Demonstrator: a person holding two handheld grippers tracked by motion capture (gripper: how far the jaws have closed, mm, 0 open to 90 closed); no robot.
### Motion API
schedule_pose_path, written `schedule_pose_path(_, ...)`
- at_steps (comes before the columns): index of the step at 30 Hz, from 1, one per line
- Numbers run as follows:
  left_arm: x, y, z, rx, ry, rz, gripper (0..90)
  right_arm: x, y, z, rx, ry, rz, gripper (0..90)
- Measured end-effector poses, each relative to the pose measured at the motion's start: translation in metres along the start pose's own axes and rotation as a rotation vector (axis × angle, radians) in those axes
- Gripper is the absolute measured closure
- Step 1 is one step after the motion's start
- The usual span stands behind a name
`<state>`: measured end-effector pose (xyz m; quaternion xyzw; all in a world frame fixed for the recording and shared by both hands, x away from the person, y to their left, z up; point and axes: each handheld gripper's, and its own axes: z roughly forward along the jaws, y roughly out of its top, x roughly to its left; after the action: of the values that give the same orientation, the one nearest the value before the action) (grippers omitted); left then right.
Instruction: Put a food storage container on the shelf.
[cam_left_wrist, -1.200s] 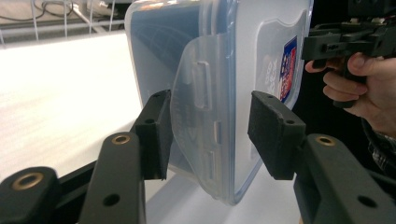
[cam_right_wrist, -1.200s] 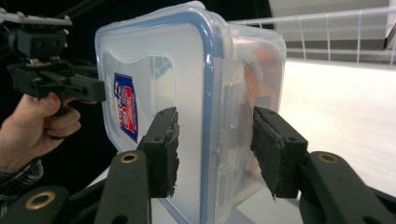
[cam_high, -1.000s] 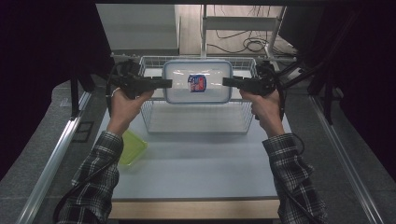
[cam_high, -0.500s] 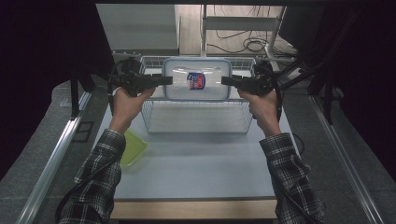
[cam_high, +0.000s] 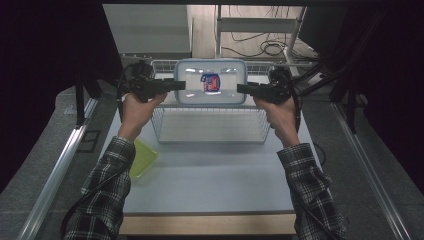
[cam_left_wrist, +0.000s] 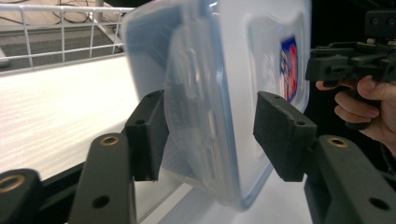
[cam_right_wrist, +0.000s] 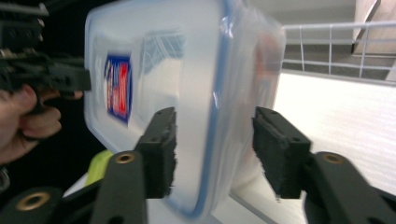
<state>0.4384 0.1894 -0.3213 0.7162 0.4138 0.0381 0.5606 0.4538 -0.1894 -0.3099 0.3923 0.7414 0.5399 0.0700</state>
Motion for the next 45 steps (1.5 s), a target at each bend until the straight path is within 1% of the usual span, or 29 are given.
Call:
schedule_pose_path(1, 0.000, 0.000, 0.001, 0.002, 0.006, 0.007, 43.7, 0.000, 0.000, 0.000, 0.000, 0.000, 0.000, 51.6)
schedule_pose_path(2, 0.002, 0.000, 0.003, 0.007, -0.003, -0.010, 41.8, 0.000, -0.003, 0.003, 0.024, -0.021, -0.009, 49.5)
schedule_pose_path(3, 0.004, 0.000, 0.004, 0.012, -0.002, -0.017, 40.8, -0.001, -0.004, 0.005, 0.029, -0.027, -0.009, 48.9)
schedule_pose_path(5, 0.005, 0.000, 0.004, 0.010, -0.008, -0.021, 40.3, -0.004, -0.006, 0.006, 0.018, -0.010, 0.023, 49.4)
schedule_pose_path(6, 0.005, 0.000, 0.004, 0.010, -0.008, -0.021, 40.0, -0.005, -0.006, 0.007, 0.015, -0.003, 0.026, 49.7)
schedule_pose_path(9, 0.004, 0.003, 0.006, 0.028, 0.018, 0.000, 37.6, -0.005, -0.005, 0.006, 0.016, -0.004, 0.029, 49.9)
schedule_pose_path(10, 0.004, 0.003, 0.006, 0.028, 0.018, 0.000, 36.6, -0.005, -0.005, 0.006, 0.016, -0.008, 0.030, 50.1)
schedule_pose_path(11, 0.003, 0.004, 0.007, 0.028, 0.038, 0.008, 36.1, -0.004, -0.004, 0.006, 0.016, -0.016, 0.028, 50.2)
schedule_pose_path(13, 0.003, 0.004, 0.007, 0.027, 0.040, 0.005, 34.6, -0.003, -0.003, 0.006, 0.015, -0.027, 0.028, 50.5)
schedule_pose_path(14, 0.003, 0.003, 0.008, 0.024, 0.067, 0.007, 33.6, -0.003, -0.003, 0.005, 0.013, -0.029, 0.027, 50.3)
schedule_pose_path(15, 0.003, 0.003, 0.008, 0.029, 0.082, 0.012, 32.7, -0.002, -0.003, 0.005, 0.010, -0.031, 0.025, 50.4)
schedule_pose_path(17, 0.005, 0.001, 0.011, 0.041, 0.089, 0.004, 31.8, -0.002, -0.002, 0.005, 0.003, -0.029, 0.035, 50.0)
schedule_pose_path(18, 0.005, 0.001, 0.011, 0.041, 0.089, 0.004, 33.1, -0.002, -0.001, 0.005, 0.002, -0.029, 0.040, 49.4)
schedule_pose_path(19, 0.008, 0.000, 0.013, 0.030, 0.054, -0.022, 34.2, -0.002, -0.001, 0.005, 0.003, -0.029, 0.042, 49.4)
schedule_pose_path(20, 0.008, 0.000, 0.013, 0.030, 0.054, -0.022, 34.2, -0.002, 0.000, 0.005, 0.004, -0.033, 0.042, 49.6)
schedule_pose_path(21, 0.008, 0.000, 0.015, 0.033, 0.040, -0.031, 34.1, -0.002, 0.000, 0.005, 0.002, -0.040, 0.039, 50.0)
schedule_pose_path(23, 0.007, 0.000, 0.016, 0.032, 0.047, -0.029, 32.9, -0.001, 0.000, 0.005, -0.001, -0.051, 0.037, 50.3)
schedule_pose_path(24, 0.007, 0.001, 0.016, 0.030, 0.056, -0.029, 32.9, 0.000, 0.001, 0.006, -0.011, -0.072, 0.036, 51.2)
schedule_pose_path(25, 0.006, 0.002, 0.016, 0.028, 0.068, -0.030, 32.7, 0.000, 0.001, 0.006, -0.014, -0.079, 0.037, 51.6)
schedule_pose_path(26, 0.006, 0.002, 0.016, 0.028, 0.068, -0.030, 31.7, 0.001, 0.002, 0.007, -0.018, -0.088, 0.034, 52.1)
schedule_pose_path(27, 0.005, 0.002, 0.016, 0.025, 0.090, -0.025, 30.6, 0.001, 0.002, 0.007, -0.018, -0.088, 0.034, 52.1)
schedule_pose_path(28, 0.004, 0.003, 0.015, 0.019, 0.108, -0.021, 30.6, 0.002, 0.002, 0.007, -0.025, -0.100, 0.029, 52.8)
schedule_pose_path(29, 0.003, 0.004, 0.015, 0.012, 0.139, -0.022, 28.9, 0.004, 0.003, 0.008, -0.033, -0.123, 0.024, 53.5)
schedule_pose_path(31, 0.003, 0.005, 0.013, -0.003, 0.161, -0.023, 29.3, 0.005, 0.004, 0.009, -0.038, -0.133, 0.023, 53.6)
schedule_pose_path(33, 0.004, 0.005, 0.013, -0.006, 0.157, -0.024, 31.6, 0.006, 0.005, 0.009, -0.045, -0.143, 0.022, 53.7)
schedule_pose_path(34, 0.005, 0.005, 0.013, -0.006, 0.130, -0.034, 32.2, 0.006, 0.006, 0.009, -0.049, -0.151, 0.019, 54.1)
schedule_pose_path(36, 0.005, 0.005, 0.013, -0.005, 0.125, -0.035, 32.4, 0.006, 0.006, 0.010, -0.058, -0.163, 0.015, 55.4)
schedule_pose_path(41, 0.002, 0.006, 0.012, -0.013, 0.151, -0.011, 35.4, 0.005, 0.007, 0.011, -0.065, -0.157, 0.026, 57.3)
schedule_pose_path(45, -0.002, 0.007, 0.009, -0.009, 0.175, 0.036, 35.9, 0.009, 0.008, 0.009, -0.062, -0.159, 0.007, 56.4)
